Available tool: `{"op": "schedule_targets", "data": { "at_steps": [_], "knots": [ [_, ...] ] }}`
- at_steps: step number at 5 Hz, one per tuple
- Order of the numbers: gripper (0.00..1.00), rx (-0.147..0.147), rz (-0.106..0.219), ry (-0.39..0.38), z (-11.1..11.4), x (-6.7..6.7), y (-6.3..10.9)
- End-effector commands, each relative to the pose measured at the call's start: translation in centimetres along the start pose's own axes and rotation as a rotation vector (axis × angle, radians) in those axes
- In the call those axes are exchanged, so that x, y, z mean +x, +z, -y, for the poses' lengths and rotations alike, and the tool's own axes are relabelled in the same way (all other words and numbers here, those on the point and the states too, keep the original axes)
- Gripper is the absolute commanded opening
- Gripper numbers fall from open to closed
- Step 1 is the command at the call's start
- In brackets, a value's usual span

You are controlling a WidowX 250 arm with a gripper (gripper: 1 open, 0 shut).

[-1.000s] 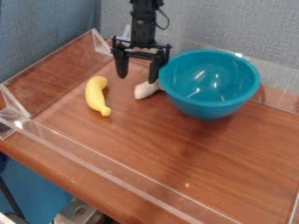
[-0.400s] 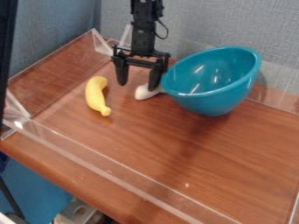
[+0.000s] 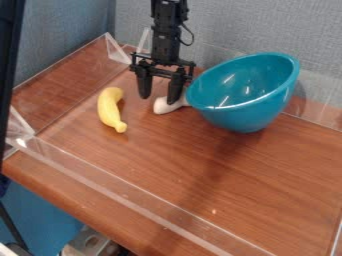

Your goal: Put the mushroom in the blue bowl

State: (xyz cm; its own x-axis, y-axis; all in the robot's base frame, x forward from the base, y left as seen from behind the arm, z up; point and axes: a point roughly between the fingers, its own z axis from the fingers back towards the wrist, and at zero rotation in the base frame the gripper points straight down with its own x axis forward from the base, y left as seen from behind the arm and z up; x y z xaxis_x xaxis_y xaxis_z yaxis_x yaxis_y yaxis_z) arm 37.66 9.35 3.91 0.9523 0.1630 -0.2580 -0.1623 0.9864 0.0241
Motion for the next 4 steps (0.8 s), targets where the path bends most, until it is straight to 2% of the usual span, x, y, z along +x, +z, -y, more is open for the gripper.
{"op": "schedule_targets", "data": {
  "at_steps": [1, 2, 3, 4],
  "knots": [
    [0.00, 0.008, 0.028, 0.010, -1.5, 0.2, 0.1],
    [1.00, 0.000, 0.018, 0.019, -2.7, 0.1, -0.8],
    [1.00, -0.007, 0.010, 0.026, -3.9, 0.0, -1.7],
    [0.00, -0.020, 0.005, 0.060, -2.5, -0.5, -2.5]
  ]
}}
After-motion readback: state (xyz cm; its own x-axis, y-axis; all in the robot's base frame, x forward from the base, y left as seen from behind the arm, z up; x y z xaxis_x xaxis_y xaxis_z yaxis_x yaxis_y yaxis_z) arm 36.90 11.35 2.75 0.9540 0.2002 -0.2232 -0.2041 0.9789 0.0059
